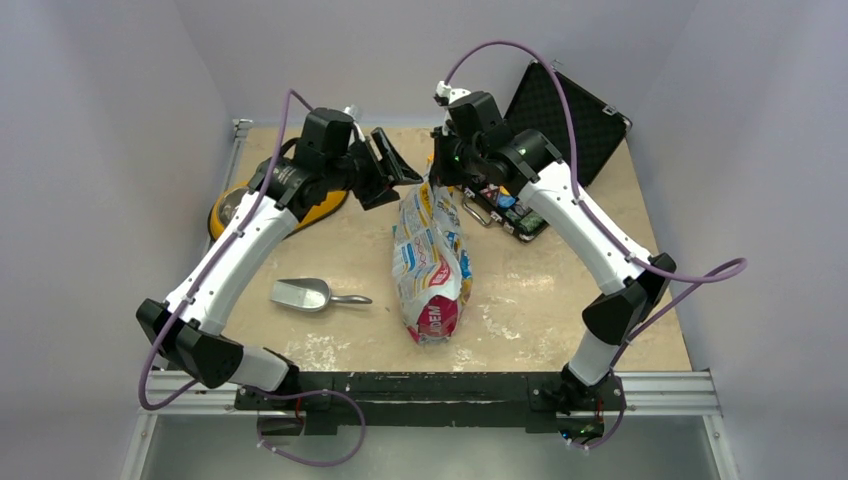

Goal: Serve the pet food

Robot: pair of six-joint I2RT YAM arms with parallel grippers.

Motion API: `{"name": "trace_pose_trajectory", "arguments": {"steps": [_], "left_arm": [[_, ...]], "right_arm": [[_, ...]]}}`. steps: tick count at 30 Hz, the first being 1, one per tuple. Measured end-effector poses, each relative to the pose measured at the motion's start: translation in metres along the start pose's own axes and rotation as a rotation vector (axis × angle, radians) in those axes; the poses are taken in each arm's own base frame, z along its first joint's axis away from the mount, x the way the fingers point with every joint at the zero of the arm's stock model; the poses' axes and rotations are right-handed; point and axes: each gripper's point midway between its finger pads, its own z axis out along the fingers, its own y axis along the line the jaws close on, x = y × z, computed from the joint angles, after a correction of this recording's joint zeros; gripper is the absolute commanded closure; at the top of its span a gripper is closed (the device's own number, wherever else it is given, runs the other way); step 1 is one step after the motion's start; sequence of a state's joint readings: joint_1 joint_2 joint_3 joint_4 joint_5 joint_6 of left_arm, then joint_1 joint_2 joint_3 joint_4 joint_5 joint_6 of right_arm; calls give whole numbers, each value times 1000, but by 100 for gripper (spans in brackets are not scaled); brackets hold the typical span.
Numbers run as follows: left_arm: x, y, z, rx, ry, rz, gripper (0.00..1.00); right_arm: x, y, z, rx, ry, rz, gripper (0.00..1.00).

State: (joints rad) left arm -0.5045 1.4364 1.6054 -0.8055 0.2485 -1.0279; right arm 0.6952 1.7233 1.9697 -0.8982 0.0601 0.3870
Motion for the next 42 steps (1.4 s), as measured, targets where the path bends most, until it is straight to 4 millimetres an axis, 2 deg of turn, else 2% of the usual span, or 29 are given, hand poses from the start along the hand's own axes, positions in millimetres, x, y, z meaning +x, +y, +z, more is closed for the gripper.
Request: {"name": "trace_pose_trajectory", "arguments": {"steps": [2,4,11,15,23,30,32,35,36,42], "left_arm": [[-2,-6,-1,27,-6,6,26],[-2,-6,1,27,-6,6,29],[-2,7,26,-33,31,-8,43],[-3,7,30,-38,38,-2,56],[-3,8,31,-85,43,55,58],[1,18,46,-189,57,184,59],[4,22,48,-210,65,196,66],[5,24,50,-219,64,218,96],[5,24,50,-217,65,228,100],[2,24,45,-278,68,287,100]], "right_arm": [[1,2,0,-22,8,6,100],[1,5,-1,-43,14,9,100],[2,15,-1,-109,31,24,100],[2,15,1,-116,36,31,100],[3,16,1,-128,41,25,100],[1,14,5,-97,54,-3,100],[1,16,5,-94,52,-7,100],[2,16,5,-78,51,-13,100],[2,14,4,-63,51,-16,100],[0,-5,1,70,27,-65,100]]}}
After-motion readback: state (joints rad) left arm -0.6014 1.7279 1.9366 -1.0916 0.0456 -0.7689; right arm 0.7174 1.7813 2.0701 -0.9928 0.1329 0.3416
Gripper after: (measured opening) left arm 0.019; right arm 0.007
